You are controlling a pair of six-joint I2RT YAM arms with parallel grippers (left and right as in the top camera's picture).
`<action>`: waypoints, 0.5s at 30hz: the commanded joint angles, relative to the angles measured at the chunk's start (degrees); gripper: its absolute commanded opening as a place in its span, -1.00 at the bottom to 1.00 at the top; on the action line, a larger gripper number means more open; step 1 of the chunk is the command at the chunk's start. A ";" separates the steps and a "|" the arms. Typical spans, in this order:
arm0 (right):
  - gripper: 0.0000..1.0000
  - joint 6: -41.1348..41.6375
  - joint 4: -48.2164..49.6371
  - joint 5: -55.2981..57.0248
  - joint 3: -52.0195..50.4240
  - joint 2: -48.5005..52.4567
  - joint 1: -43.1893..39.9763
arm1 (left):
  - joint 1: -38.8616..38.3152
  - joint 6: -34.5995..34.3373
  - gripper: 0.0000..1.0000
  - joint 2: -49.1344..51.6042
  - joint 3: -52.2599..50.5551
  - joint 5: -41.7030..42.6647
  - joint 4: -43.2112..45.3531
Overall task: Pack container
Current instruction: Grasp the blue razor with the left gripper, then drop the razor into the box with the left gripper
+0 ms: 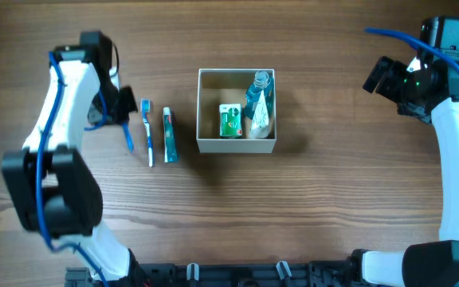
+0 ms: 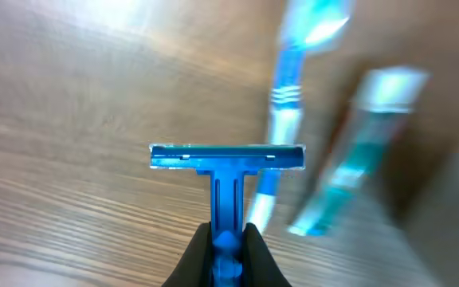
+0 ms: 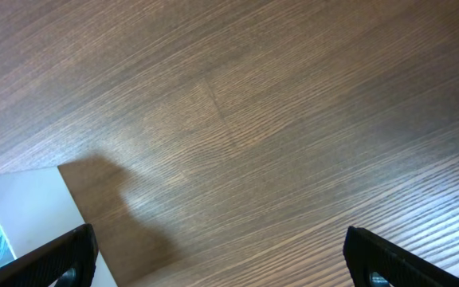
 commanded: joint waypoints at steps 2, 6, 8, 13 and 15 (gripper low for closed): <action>0.99 0.50 0.20 -0.28 0.63 0.70 -0.13 | -8.72 -0.61 -0.92 -7.85 3.52 6.88 2.84; 1.00 0.48 0.20 -0.28 0.63 0.70 -0.13 | -18.34 -2.67 -0.88 -7.67 3.28 6.67 8.94; 1.00 0.48 0.17 -0.28 0.63 0.70 -0.13 | -22.69 -4.24 -0.84 -5.88 3.06 5.92 12.07; 0.99 0.48 0.20 -0.28 0.63 0.70 -0.13 | -27.41 -7.23 -0.74 0.17 3.06 4.74 15.72; 0.99 0.48 0.20 -0.28 0.63 0.70 -0.13 | -28.28 -8.11 -0.64 3.19 3.06 4.72 16.70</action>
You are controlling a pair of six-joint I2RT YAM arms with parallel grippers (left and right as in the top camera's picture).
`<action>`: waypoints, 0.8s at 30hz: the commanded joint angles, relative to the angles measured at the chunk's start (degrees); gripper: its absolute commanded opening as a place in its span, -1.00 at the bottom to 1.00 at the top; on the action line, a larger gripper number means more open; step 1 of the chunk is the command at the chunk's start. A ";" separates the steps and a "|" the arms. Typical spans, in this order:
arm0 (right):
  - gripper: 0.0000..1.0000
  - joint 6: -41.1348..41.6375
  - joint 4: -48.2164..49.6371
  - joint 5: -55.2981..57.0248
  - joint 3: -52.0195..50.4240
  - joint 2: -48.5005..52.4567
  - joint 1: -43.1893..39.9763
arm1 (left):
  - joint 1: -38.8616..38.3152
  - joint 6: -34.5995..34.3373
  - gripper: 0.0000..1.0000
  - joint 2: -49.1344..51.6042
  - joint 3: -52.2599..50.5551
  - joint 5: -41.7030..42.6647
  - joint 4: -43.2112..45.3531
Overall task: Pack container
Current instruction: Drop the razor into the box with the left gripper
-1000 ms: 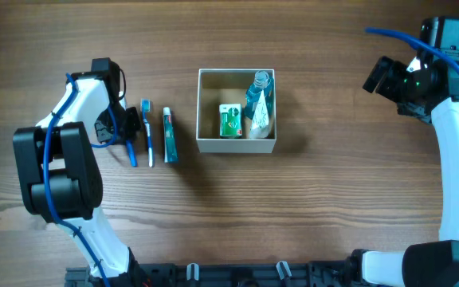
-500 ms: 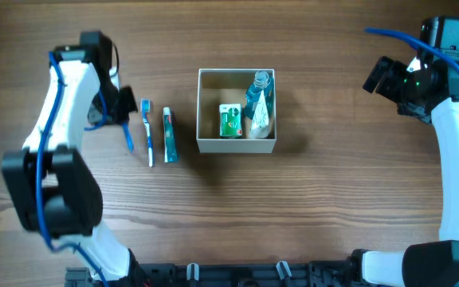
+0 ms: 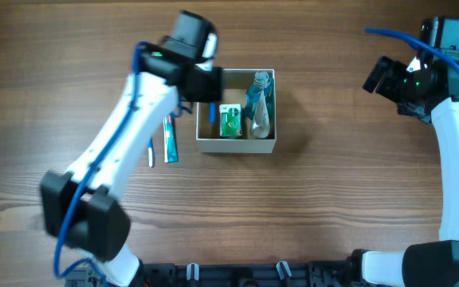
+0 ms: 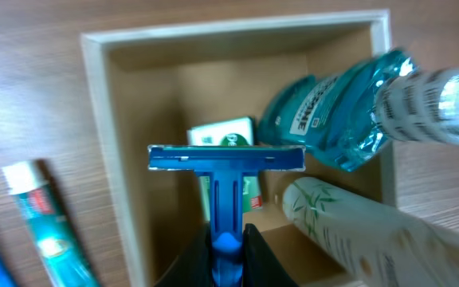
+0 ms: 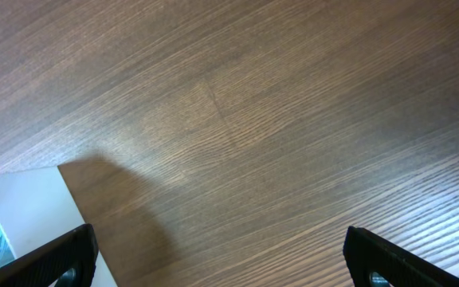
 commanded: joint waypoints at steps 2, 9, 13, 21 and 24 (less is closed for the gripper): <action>0.99 0.46 0.22 -0.28 0.63 0.70 -0.13 | -1.99 -3.80 -0.60 8.68 -0.31 0.63 2.47; 0.99 0.46 0.20 -0.28 0.63 0.70 -0.13 | -1.27 -5.27 -0.36 10.12 0.50 0.74 0.70; 0.99 0.48 0.59 -0.28 0.63 0.70 -0.13 | 1.38 -5.25 -0.11 4.74 2.25 0.72 -2.73; 1.00 0.46 1.70 -0.28 0.63 0.70 -0.13 | 10.05 -5.03 0.55 -5.35 2.23 -8.70 -10.73; 0.99 0.46 1.73 -0.28 0.63 0.70 -0.13 | 13.84 -3.15 0.65 -4.83 1.14 -11.93 -12.41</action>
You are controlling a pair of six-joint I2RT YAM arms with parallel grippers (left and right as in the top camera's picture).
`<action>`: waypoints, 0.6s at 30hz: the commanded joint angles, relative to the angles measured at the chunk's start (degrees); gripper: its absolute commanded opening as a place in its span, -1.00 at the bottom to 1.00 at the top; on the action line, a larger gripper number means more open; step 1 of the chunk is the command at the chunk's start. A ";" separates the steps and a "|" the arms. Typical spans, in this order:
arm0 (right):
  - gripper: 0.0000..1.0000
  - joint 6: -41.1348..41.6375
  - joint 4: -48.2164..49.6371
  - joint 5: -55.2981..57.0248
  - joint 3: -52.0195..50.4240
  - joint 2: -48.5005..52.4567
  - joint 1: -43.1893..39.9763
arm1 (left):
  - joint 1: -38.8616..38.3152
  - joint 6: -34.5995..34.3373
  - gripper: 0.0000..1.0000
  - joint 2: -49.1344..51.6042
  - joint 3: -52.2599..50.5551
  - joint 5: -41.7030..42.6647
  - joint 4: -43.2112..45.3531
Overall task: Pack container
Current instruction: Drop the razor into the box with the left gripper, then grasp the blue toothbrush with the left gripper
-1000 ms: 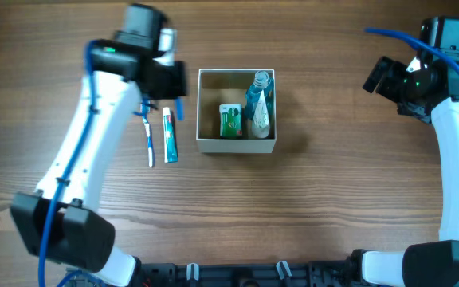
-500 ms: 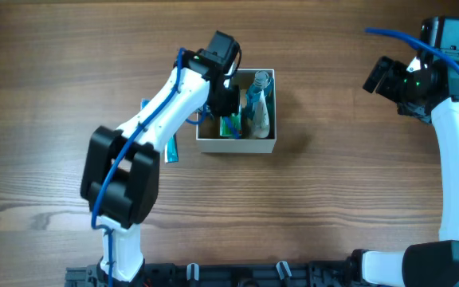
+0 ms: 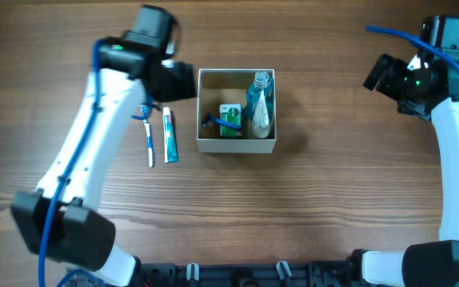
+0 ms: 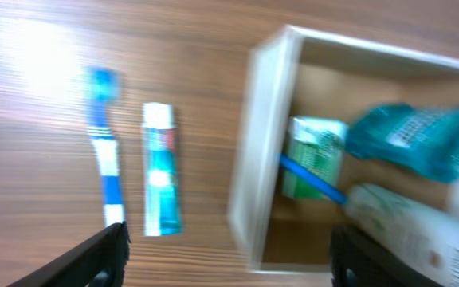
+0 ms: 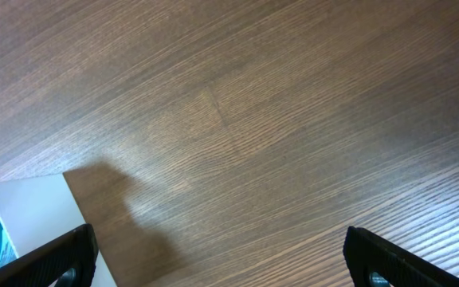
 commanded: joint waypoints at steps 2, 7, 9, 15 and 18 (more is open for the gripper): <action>0.99 0.50 0.33 -0.28 0.63 0.70 -0.13 | 5.86 2.58 0.66 1.44 -2.84 -6.95 -0.81; 0.99 0.50 0.33 -0.28 0.63 0.70 -0.13 | 9.53 2.75 0.63 4.63 -10.56 -6.73 2.58; 1.00 0.48 0.31 -0.28 0.63 0.70 -0.13 | 10.75 2.78 0.50 5.84 -13.70 -6.73 5.62; 0.99 0.50 0.33 -0.28 0.63 0.70 -0.13 | 13.31 5.66 0.40 8.57 -17.88 -2.56 10.99; 0.99 0.48 0.33 -0.28 0.63 0.70 -0.13 | 13.51 9.01 0.34 10.29 -20.02 0.81 13.92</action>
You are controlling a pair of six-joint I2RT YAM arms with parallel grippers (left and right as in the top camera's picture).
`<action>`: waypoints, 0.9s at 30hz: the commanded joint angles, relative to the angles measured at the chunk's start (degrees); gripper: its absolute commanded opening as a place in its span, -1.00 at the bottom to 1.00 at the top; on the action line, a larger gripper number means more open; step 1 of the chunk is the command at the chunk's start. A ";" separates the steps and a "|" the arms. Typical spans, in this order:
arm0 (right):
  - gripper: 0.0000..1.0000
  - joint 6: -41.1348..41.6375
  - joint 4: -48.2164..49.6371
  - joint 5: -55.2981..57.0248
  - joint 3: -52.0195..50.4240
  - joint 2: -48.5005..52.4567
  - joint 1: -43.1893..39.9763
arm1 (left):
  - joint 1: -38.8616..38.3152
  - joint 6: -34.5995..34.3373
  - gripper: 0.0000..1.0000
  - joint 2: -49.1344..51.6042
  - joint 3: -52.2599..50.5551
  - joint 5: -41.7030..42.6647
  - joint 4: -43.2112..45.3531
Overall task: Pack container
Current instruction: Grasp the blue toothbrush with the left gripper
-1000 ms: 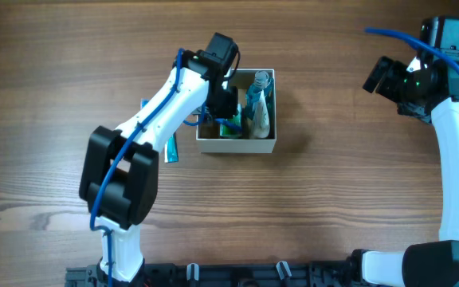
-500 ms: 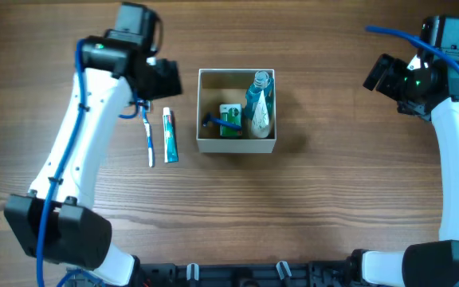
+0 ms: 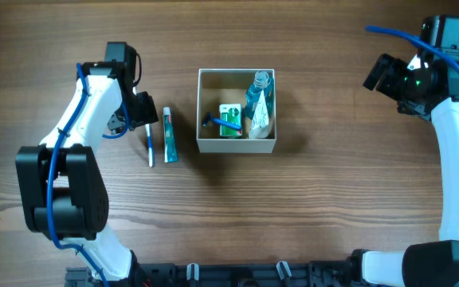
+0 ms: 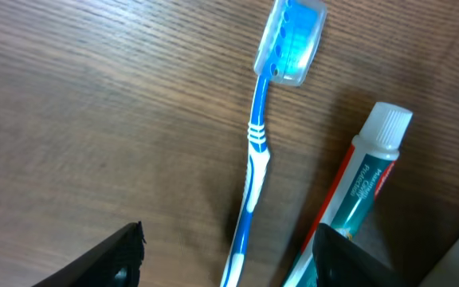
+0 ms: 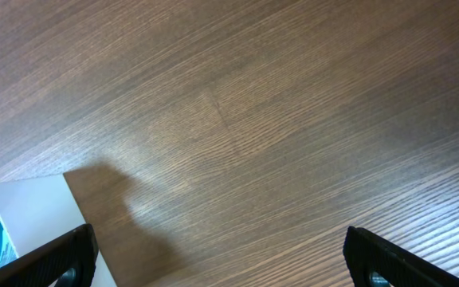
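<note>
The white open box (image 3: 200,112) stands mid-table with a blue razor (image 3: 213,122), a green carton (image 3: 229,121), a teal bottle (image 3: 258,90) and a pale tube (image 3: 260,119) inside. Left of it on the table lie a blue-and-white toothbrush (image 3: 149,137) and a toothpaste tube (image 3: 169,135). My left gripper (image 3: 139,110) hangs open over the toothbrush (image 4: 253,159), its head (image 4: 291,40) at the far end; the toothpaste (image 4: 357,191) lies just to the right. My right gripper (image 3: 377,76) is open and empty, far right of the box.
In the right wrist view only bare wood and a corner of the box (image 5: 22,215) show. The left arm (image 3: 86,104) reaches along the table's left side, and the right arm (image 3: 453,135) along the right edge.
My left gripper has moved from beside the box's left wall further left and lower, and now sits close over the toothbrush. It stays open. The right arm has not moved.
My left gripper was shut on the blue razor, left of the toothbrush. Then it held the razor over the box. Then the razor lay in the box and the gripper was open beside it. Now it is over the toothbrush.
</note>
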 commanded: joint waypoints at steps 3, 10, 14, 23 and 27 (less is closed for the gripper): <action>1.00 0.48 0.24 -0.28 0.63 0.70 -0.13 | 0.33 4.72 0.30 3.93 -1.97 4.42 3.02; 0.99 0.50 0.24 -0.28 0.63 0.70 -0.13 | 0.33 4.68 0.04 8.61 -1.97 4.39 4.66; 1.00 0.48 0.24 -0.28 0.63 0.70 -0.13 | 0.33 4.68 -0.20 8.68 -1.97 4.37 5.20; 0.99 0.48 0.24 -0.28 0.63 0.70 -0.13 | 0.39 4.70 -0.92 8.15 -1.75 3.96 3.87; 1.00 0.46 0.24 -0.28 0.63 0.70 -0.13 | 0.31 4.70 -0.92 5.27 1.11 3.98 -1.11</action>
